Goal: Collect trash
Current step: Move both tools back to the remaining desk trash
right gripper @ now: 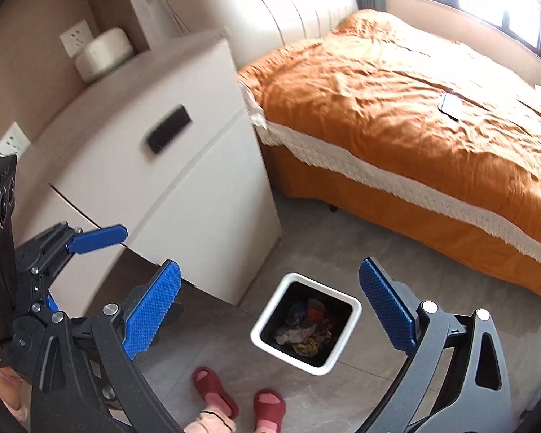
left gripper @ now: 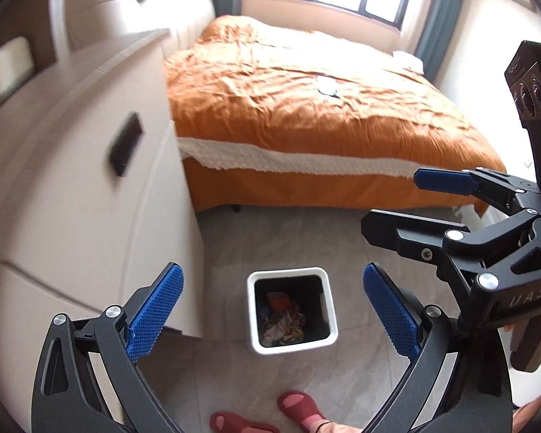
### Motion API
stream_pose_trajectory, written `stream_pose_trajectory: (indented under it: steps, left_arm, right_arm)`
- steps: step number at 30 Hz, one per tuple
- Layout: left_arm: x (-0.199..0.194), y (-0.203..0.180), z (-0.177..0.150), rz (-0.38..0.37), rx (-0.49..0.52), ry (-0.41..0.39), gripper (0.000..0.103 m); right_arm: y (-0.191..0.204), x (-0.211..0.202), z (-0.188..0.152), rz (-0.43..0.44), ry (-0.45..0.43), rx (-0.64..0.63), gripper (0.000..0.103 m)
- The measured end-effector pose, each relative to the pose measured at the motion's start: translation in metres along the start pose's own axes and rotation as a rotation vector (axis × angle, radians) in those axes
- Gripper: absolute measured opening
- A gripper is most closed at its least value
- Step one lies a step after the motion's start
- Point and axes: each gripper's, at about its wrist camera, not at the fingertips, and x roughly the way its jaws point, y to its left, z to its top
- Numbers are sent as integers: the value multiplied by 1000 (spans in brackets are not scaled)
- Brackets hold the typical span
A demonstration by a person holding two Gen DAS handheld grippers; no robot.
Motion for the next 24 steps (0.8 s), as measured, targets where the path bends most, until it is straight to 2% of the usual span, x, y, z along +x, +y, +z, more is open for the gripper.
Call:
stream_pose_trajectory:
  steps: [3,4,5,6,12,19,24]
  left_arm:
    - [-40,12,3,61,-46,-43,98]
    - [-51,15,3,34,-62,-49,98]
    - [-59,17,3,37,-75,-54,98]
    - [-70,18,3,73,-86,-65,98]
    - [-135,41,4,182,-171,-143,98]
    - [-208,90,-4,391,-270,-244,98]
    - [-240,125,-20,544,-305,-260,98]
  right_arm:
    - [24,-15,16,47,-30,-41,99]
    - [34,-20,22,65,-41,-62,99]
    - [41,-23,26,77,-47,-75,99]
    - [49,-27,31,92,-52,-91,99]
    - [108,-50,60,183,-99,-199,99]
    - [179,-61,84,287,-127,-345,99]
    - [238,-60,96,361,-140,-439,99]
